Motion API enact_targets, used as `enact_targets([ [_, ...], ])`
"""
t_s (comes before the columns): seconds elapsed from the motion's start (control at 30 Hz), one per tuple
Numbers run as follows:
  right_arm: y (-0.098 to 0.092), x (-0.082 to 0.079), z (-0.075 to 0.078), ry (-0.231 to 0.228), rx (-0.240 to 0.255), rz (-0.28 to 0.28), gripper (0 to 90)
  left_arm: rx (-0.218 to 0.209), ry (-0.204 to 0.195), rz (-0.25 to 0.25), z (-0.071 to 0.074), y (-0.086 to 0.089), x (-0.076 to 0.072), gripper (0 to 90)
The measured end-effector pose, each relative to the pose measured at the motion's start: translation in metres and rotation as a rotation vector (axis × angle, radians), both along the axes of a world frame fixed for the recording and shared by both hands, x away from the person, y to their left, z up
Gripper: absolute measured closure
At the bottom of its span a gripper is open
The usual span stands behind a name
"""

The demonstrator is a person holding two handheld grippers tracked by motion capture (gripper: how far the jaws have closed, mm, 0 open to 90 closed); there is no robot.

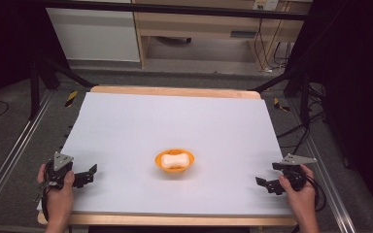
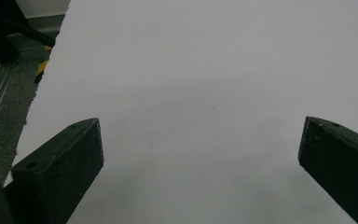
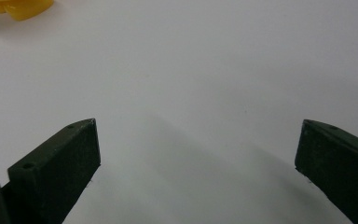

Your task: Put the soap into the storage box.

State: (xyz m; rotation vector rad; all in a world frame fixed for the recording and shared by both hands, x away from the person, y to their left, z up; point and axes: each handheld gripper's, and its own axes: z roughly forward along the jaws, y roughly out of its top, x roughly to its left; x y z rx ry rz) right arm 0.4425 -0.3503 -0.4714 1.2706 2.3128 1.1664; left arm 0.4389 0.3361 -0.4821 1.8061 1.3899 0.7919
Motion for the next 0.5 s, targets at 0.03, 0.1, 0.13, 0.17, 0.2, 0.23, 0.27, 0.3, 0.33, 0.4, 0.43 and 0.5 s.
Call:
enact_targets([
  [0.03, -0.001, -0.001, -0.001, -0.003, 0.006, -0.005, 0.5, 0.000, -0.001, 0.000, 0.000, 0.000, 0.000, 0.0],
  [0.1, -0.004, -0.004, -0.004, -0.010, 0.006, -0.015, 0.5, 0.002, -0.003, 0.000, 0.000, 0.000, 0.000, 0.0],
  [0.13, -0.006, -0.006, -0.005, -0.015, 0.011, -0.021, 0.5, 0.002, -0.003, -0.001, 0.000, 0.000, 0.000, 0.0],
  [0.17, -0.007, -0.007, -0.007, -0.020, 0.022, -0.026, 0.5, 0.002, -0.003, 0.000, 0.000, 0.000, 0.000, 0.0],
  [0.2, -0.009, -0.009, -0.008, -0.019, 0.035, -0.028, 0.5, 0.002, -0.003, -0.001, 0.000, 0.000, 0.000, 0.0],
  [0.23, -0.009, -0.009, -0.009, -0.025, 0.033, -0.030, 0.5, 0.002, -0.002, 0.000, 0.000, 0.000, 0.000, 0.0],
  [0.27, -0.010, -0.010, -0.010, -0.025, 0.034, -0.035, 0.5, 0.003, -0.002, 0.000, 0.000, -0.001, 0.000, 0.0],
  [0.3, -0.010, -0.011, -0.010, -0.031, 0.034, -0.033, 0.5, 0.003, -0.002, -0.001, 0.000, -0.001, 0.000, 0.0],
  [0.33, -0.010, -0.011, -0.009, -0.032, 0.039, -0.035, 0.5, 0.003, -0.002, -0.001, 0.000, -0.001, 0.000, 0.0],
  [0.4, -0.010, -0.011, -0.009, -0.031, 0.046, -0.040, 0.5, 0.004, -0.003, -0.001, 0.000, -0.001, 0.000, 0.0],
  [0.43, -0.010, -0.011, -0.009, -0.029, 0.049, -0.041, 0.5, 0.004, -0.004, -0.002, 0.000, -0.001, 0.000, 0.0],
  [0.5, -0.010, -0.011, -0.008, -0.026, 0.055, -0.040, 0.5, 0.006, 0.000, -0.003, 0.000, -0.001, 0.000, 0.0],
])
